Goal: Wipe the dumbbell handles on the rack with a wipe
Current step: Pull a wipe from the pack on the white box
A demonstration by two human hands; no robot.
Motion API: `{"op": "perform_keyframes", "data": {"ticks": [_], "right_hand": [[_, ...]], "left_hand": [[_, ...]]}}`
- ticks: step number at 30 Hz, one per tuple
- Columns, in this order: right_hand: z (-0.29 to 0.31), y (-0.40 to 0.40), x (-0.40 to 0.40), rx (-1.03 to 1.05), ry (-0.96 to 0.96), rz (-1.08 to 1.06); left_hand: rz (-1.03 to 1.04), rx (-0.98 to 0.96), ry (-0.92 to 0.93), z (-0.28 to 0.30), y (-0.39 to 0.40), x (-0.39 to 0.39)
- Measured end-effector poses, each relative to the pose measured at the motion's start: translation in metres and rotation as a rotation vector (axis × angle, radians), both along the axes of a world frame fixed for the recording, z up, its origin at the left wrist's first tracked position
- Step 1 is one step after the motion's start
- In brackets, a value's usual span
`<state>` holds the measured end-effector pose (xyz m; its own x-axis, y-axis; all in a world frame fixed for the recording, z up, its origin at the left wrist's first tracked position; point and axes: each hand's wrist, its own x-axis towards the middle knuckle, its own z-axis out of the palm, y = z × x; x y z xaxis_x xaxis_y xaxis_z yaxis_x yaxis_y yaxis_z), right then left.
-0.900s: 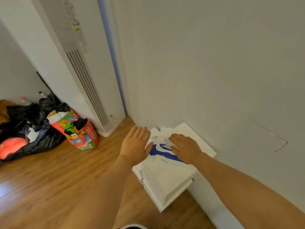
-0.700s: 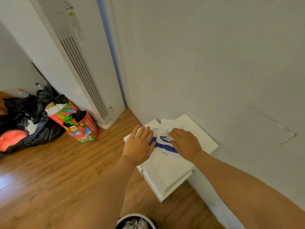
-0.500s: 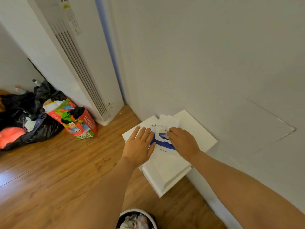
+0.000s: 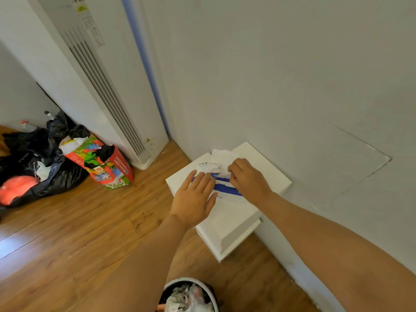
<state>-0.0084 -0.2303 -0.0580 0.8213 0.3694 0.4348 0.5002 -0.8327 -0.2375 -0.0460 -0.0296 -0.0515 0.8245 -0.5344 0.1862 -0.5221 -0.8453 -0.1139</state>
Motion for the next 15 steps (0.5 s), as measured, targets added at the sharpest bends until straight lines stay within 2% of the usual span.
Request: {"op": "perform_keyframes", "data": {"ticks": [2, 6, 10, 15], "right_hand": [[0.007, -0.01, 0.001, 0.07, -0.051, -0.029], [0.024, -0.029, -0.007, 0.067, -0.13, -0.034], [0.04, -0.041, -0.025, 0.05, -0.159, -0.021], [0.062, -0.054, -0.054, -0.022, -0.211, -0.067]], "left_hand": [[-0.021, -0.018, -0.063, 0.004, -0.006, -0.003], [-0.085, -0.106, -0.17, 0.015, -0.018, -0.005], [-0.133, -0.172, -0.148, 0.024, -0.027, -0.006], [-0.186, -0.164, -0.149, 0.04, -0.032, -0.005]]}}
